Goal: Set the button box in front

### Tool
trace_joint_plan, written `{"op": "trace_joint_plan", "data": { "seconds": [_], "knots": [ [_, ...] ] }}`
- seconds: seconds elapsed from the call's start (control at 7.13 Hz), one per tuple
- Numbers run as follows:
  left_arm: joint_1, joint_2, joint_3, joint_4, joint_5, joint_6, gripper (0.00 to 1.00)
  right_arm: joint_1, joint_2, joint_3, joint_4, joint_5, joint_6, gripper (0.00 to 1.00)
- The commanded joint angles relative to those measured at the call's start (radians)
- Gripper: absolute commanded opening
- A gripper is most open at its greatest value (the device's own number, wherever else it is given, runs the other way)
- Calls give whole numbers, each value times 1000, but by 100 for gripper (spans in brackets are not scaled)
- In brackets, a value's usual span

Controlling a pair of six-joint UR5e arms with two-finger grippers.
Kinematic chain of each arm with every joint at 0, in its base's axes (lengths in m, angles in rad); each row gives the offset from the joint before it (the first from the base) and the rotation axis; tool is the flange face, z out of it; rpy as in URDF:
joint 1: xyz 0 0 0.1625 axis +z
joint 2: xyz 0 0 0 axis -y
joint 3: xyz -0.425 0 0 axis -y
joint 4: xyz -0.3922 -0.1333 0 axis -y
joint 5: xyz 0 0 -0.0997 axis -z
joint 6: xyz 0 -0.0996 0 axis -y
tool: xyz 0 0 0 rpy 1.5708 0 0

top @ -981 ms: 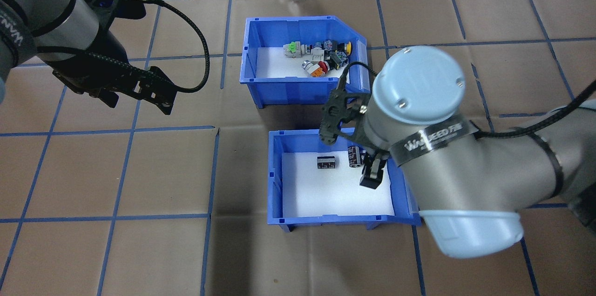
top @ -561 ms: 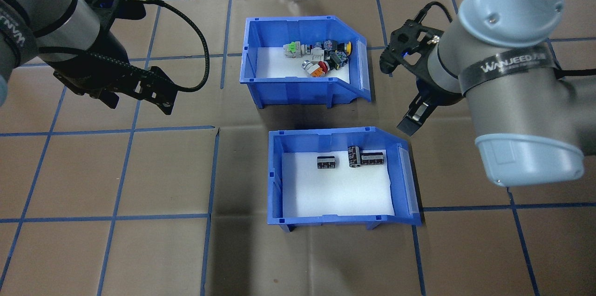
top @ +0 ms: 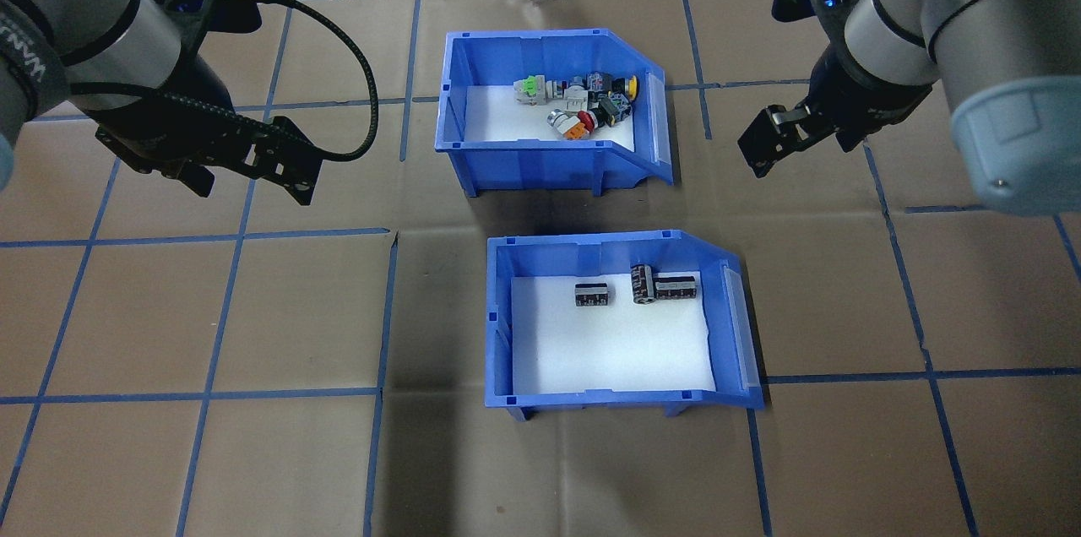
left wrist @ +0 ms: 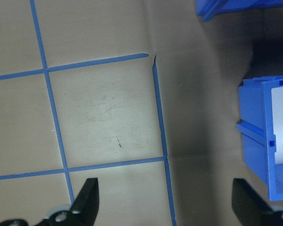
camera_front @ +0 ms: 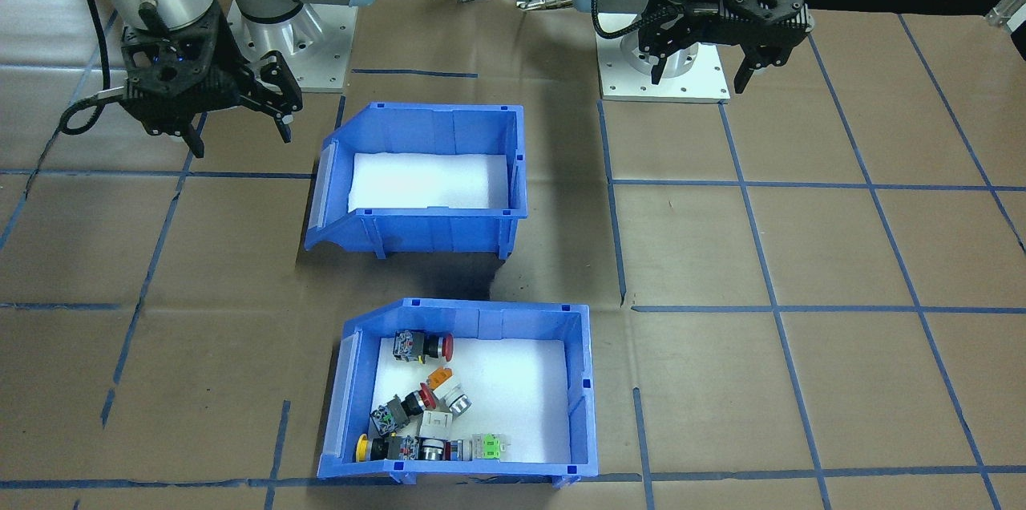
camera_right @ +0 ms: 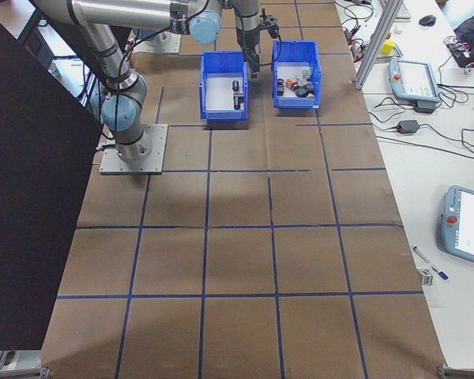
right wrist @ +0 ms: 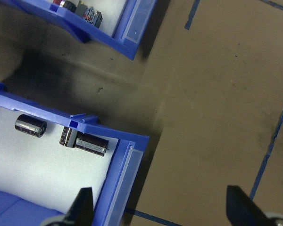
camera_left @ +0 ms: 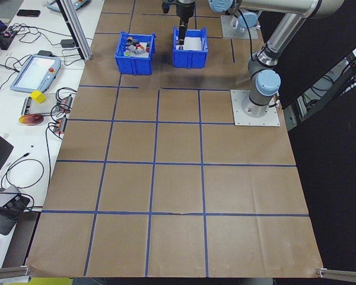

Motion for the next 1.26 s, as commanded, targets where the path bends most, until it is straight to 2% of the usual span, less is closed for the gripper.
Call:
{"op": "trace_joint_plan", "data": {
  "seconds": [0.0,0.14,1.12],
  "knots": [
    [0,0,1,16,42,-5,100,-1,115,-185,190,1,196,100],
    [0,-1,-7,50,43,-39,100,-1,126,-213,222,-1,201,100],
    [0,-21,0,53,26,-45,100,-1,122,-203,204,-4,230,100]
  ]
}}
